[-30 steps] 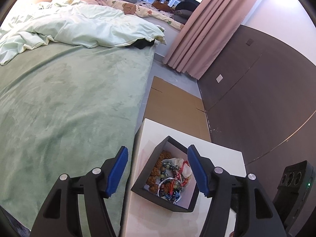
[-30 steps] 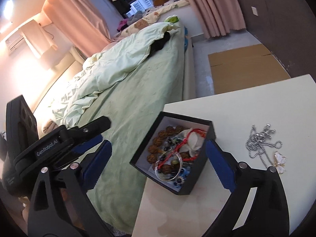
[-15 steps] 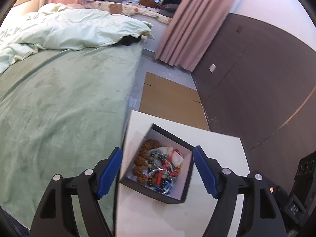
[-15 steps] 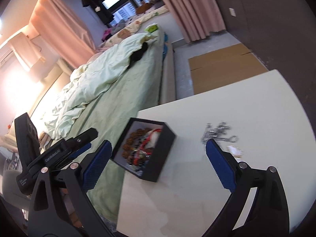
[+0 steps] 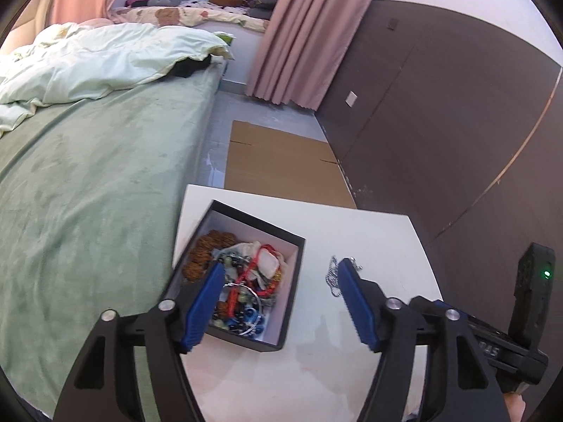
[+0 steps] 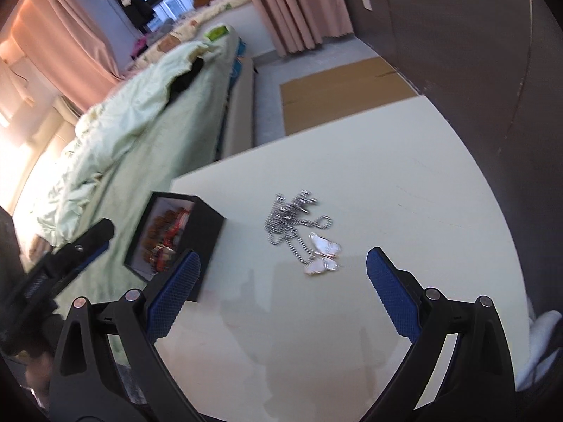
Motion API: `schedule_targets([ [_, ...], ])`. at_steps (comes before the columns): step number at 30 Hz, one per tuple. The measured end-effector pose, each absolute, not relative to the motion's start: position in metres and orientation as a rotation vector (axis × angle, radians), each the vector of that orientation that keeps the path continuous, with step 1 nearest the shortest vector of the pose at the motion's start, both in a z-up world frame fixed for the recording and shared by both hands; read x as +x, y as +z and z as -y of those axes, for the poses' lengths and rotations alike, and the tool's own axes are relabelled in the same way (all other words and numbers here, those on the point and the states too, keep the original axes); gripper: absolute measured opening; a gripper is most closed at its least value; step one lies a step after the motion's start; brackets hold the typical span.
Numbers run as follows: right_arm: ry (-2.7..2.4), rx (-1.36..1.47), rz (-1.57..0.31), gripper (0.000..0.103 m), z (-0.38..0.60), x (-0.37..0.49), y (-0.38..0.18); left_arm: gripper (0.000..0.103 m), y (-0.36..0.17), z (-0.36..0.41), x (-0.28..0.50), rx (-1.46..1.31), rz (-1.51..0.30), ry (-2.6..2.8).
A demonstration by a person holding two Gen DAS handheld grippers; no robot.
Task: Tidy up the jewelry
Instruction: 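Move both grippers to the chain and grasp the white butterfly pendant with the right gripper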
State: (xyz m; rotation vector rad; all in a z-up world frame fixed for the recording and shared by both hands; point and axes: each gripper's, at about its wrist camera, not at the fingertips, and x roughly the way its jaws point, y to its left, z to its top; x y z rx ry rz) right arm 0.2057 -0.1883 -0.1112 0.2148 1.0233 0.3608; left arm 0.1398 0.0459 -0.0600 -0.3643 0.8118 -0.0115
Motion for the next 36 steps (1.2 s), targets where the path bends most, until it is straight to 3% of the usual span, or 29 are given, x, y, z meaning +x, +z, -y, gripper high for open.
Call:
schedule_targets([
  [4, 0.319, 0.202, -1.090, 0.075, 0.190, 0.215, -0.128, 0.047, -0.063, -0.034, 0.144, -0.341, -0.822, -0.044],
  [8, 0.295, 0.186, -1.136, 0.073, 0.187, 0.225, -0.143, 0.038, -0.069, -0.025, 0.151, -0.319, -0.837, -0.059],
  [21, 0.223, 0.016, -1.204, 0.051, 0.161, 0.249, -0.174, 0.038, -0.077, -0.022, 0.169, -0.328, -0.846, -0.043],
  [26, 0.208, -0.064, -1.187, 0.050, 0.152, 0.248, -0.176, 0.038, -0.078, -0.023, 0.174, -0.338, -0.853, -0.034],
  [31, 0.190, -0.063, -1.185, 0.026, 0.163, 0.248, -0.176, 0.038, -0.080, -0.021, 0.174, -0.332, -0.854, -0.037],
  [36, 0.220, 0.062, -1.206, 0.025, 0.184, 0.249, -0.172, 0.038, -0.082, -0.009, 0.175, -0.311, -0.859, -0.058],
])
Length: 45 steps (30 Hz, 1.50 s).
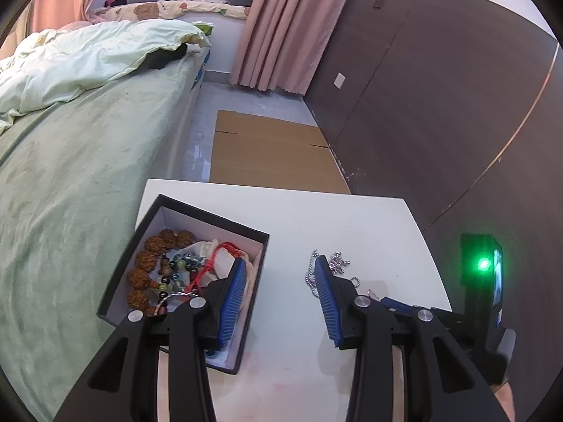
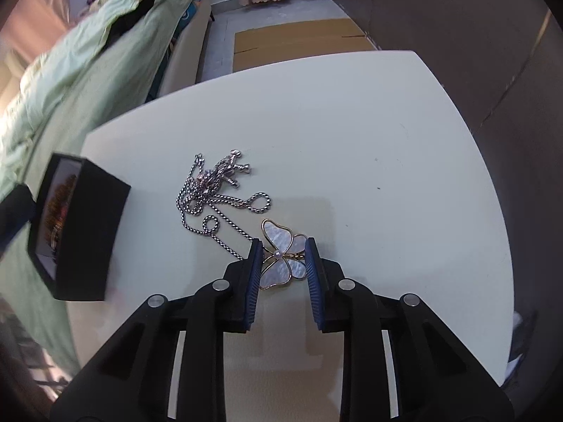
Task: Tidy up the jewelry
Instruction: 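Move both grippers to the chain and grasp the white butterfly pendant with the right gripper, then grasp the silver chain with the left gripper while the right gripper holds the butterfly pendant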
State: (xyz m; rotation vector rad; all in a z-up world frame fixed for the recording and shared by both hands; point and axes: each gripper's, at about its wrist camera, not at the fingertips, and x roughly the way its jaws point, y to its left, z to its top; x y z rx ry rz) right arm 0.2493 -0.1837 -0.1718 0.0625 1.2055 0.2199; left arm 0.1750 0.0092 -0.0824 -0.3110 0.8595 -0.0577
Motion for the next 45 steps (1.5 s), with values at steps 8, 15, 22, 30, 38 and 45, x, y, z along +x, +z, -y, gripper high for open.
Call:
schedule_targets([
  [8, 0.219, 0.189, -1.181, 0.025, 0.217, 0.248, -0.154, 0.038, -0.091, 0.019, 0.184, -0.303, -0.895, -0.134],
  [15, 0.208, 0.253, -1.150, 0.025, 0.237, 0.252, -0.140, 0.039, -0.109, 0.043, 0.206, -0.256, -0.943, -0.153],
  [22, 0.198, 0.277, -1.135, 0.025, 0.246, 0.268, -0.134, 0.043, -0.131, 0.060, 0.225, -0.219, -0.988, -0.161],
  [30, 0.211, 0.286, -1.123, 0.025, 0.248, 0.281, -0.129, 0.048, -0.157, 0.067, 0.247, -0.171, -1.029, -0.116],
  [38, 0.230, 0.282, -1.118, 0.025, 0.243, 0.291, -0.126, 0.056, -0.171, 0.091, 0.257, -0.046, -1.014, -0.104],
  [45, 0.228, 0.282, -1.110, 0.025, 0.249, 0.290, -0.123, 0.021, -0.171, 0.088, 0.258, -0.037, -1.010, -0.074],
])
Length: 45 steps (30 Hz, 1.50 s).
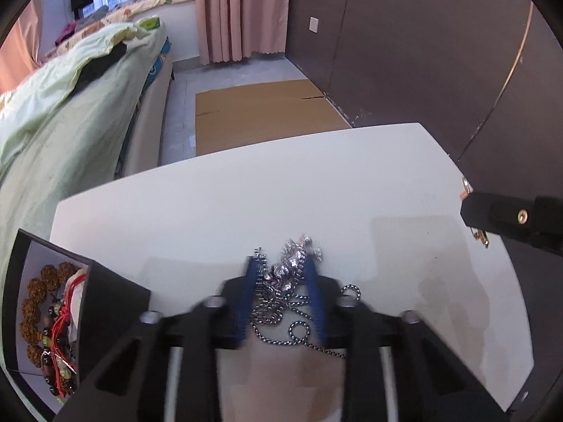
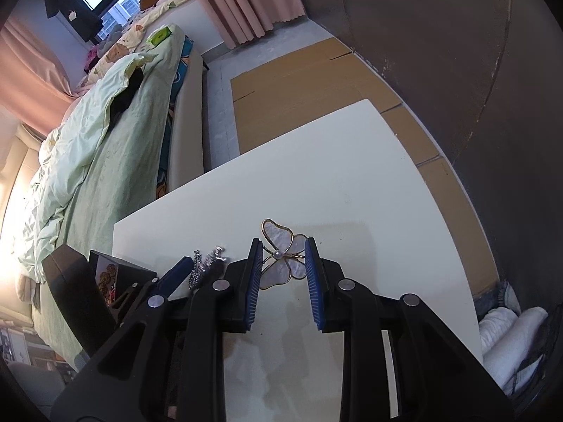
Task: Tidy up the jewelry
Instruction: 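Grasp the silver chain with the left gripper while the right gripper holds the butterfly pendant, then lift the silver chain high with the left gripper and lower it into the box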
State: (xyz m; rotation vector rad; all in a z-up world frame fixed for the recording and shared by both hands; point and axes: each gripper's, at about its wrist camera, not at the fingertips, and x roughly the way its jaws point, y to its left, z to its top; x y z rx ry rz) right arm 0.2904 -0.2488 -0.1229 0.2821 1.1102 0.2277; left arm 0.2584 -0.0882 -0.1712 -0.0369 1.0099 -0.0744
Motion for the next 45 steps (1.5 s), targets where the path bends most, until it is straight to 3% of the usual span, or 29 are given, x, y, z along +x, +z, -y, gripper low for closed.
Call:
schedule_targets([
  [3, 0.229, 0.277, -1.110, 0.025, 0.249, 0.288, -0.123, 0.018, -0.167, 0.083, 0.256, -0.080, -1.014, -0.102],
  [5, 0.231, 0.272, -1.109, 0.025, 0.248, 0.286, -0.122, 0.008, -0.161, 0.079, 0.252, -0.096, -1.003, -0.113],
  [11, 0.235, 0.265, -1.114, 0.025, 0.245, 0.284, -0.123, 0.002, -0.138, 0.063, 0.240, -0.174, -0.960, -0.138],
  [29, 0.353, 0.309, -1.066, 0.025, 0.227, 0.266, -0.109, 0.002, -0.038, 0.032, 0.188, -0.198, -0.750, -0.104],
  [45, 0.466, 0.330, -1.016, 0.025, 0.205, 0.246, -0.092, 0.002, 0.127, 0.016, 0.131, -0.034, -0.499, -0.009],
])
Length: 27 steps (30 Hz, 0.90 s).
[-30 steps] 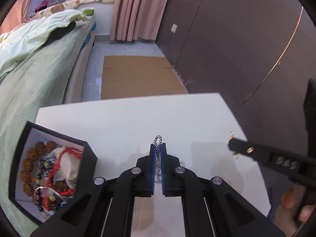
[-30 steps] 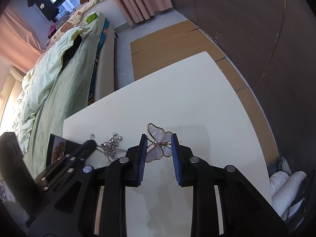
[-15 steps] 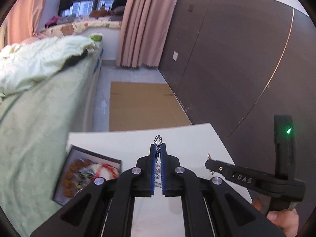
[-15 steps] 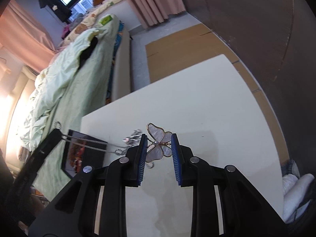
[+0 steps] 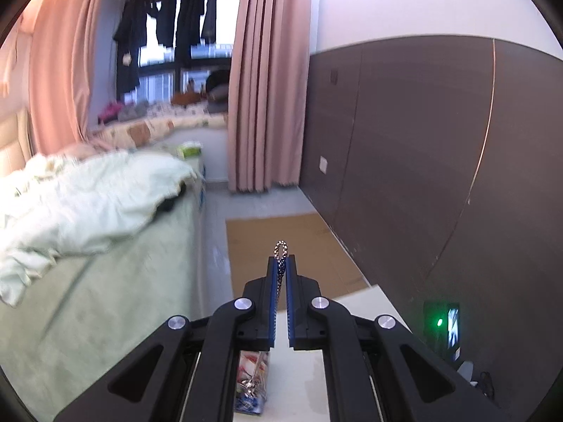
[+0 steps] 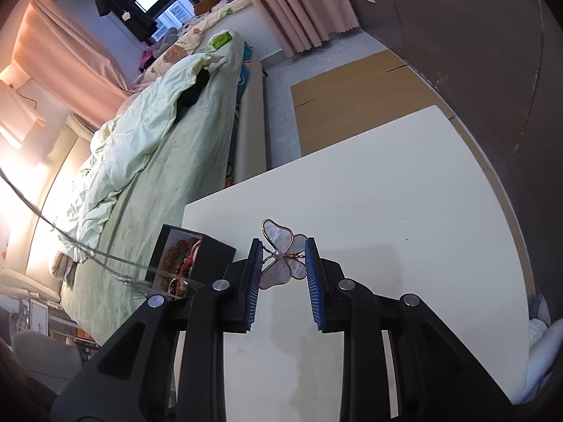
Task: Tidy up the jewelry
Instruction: 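Lift the silver chain high with the left gripper and lower it into the box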
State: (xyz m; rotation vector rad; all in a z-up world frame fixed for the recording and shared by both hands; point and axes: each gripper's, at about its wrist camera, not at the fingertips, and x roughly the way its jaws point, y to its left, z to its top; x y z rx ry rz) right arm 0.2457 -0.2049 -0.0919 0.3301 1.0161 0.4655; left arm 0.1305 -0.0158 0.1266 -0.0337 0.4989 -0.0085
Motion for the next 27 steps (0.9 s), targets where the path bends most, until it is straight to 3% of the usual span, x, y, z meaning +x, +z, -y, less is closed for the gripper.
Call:
schedule_targets([
  [7, 0.483, 0.307, -1.018, 0.025, 0.196, 0.243, -0.092, 0.002, 0.182, -0.007, 0.107, 0.009, -0.410, 0.059],
  [13, 0.491, 0.301, -1.016, 0.025, 0.191, 0.243, -0.093, 0.002, 0.199, -0.019, 0.104, 0.011, -0.388, 0.083],
  [27, 0.488, 0.257, -1.012, 0.025, 0.185, 0.241, -0.093, 0.002, 0.119, -0.048, 0.142, -0.095, -0.492, 0.088],
])
